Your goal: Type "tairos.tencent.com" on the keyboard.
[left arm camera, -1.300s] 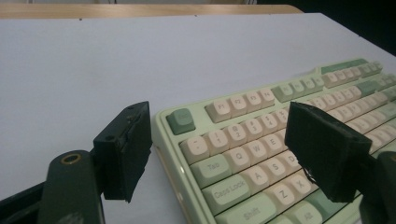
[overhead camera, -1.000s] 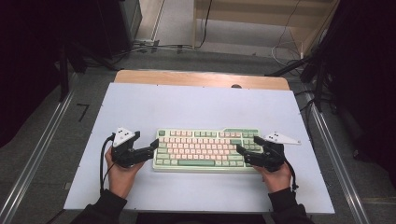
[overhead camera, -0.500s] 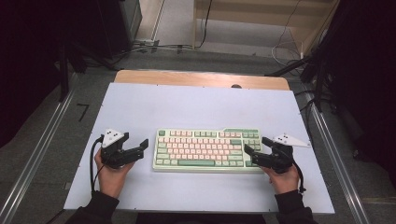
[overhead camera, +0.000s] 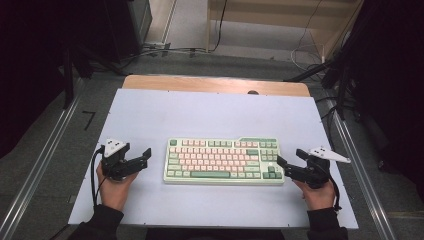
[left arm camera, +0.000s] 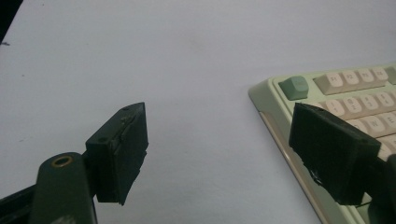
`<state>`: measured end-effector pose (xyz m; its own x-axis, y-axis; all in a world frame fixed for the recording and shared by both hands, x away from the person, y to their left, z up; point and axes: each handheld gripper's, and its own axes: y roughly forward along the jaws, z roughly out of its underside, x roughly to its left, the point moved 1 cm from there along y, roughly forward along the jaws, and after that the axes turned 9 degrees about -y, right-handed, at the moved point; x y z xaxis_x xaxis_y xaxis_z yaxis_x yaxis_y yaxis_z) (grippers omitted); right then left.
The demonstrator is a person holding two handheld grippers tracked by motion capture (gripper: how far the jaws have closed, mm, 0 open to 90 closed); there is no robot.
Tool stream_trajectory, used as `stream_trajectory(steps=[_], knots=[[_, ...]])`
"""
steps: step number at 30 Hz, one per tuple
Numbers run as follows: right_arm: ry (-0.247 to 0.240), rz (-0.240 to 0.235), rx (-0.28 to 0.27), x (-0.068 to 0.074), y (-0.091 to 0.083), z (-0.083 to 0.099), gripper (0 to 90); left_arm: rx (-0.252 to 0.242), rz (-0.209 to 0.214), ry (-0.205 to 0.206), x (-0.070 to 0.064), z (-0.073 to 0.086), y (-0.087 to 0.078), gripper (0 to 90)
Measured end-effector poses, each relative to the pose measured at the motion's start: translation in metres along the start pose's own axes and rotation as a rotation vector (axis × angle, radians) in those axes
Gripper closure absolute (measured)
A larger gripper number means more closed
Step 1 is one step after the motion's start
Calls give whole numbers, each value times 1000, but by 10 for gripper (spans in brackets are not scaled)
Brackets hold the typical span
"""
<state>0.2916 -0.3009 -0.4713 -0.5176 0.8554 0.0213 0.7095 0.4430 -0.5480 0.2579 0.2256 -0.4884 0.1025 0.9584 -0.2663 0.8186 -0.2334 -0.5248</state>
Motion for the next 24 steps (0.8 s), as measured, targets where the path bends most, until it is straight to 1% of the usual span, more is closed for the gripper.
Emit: stream_trajectory(steps=[4,9,12,17,19,24], knots=[[5,31,1,-11,-6,5,142,-4,-13,-5,2,0,0,199],[15,67,1,-22,-13,9,142,-1,-25,-19,6,0,0,199],[22,82,2,-28,-17,12,142,1,-37,-19,7,1,0,199],[35,100,5,-34,-21,16,142,-9,-46,-26,8,0,0,199],[37,109,9,-36,-22,17,142,-5,-48,-27,10,0,0,199],[40,127,13,-41,-25,19,142,-7,-62,-32,15,0,-2,199]])
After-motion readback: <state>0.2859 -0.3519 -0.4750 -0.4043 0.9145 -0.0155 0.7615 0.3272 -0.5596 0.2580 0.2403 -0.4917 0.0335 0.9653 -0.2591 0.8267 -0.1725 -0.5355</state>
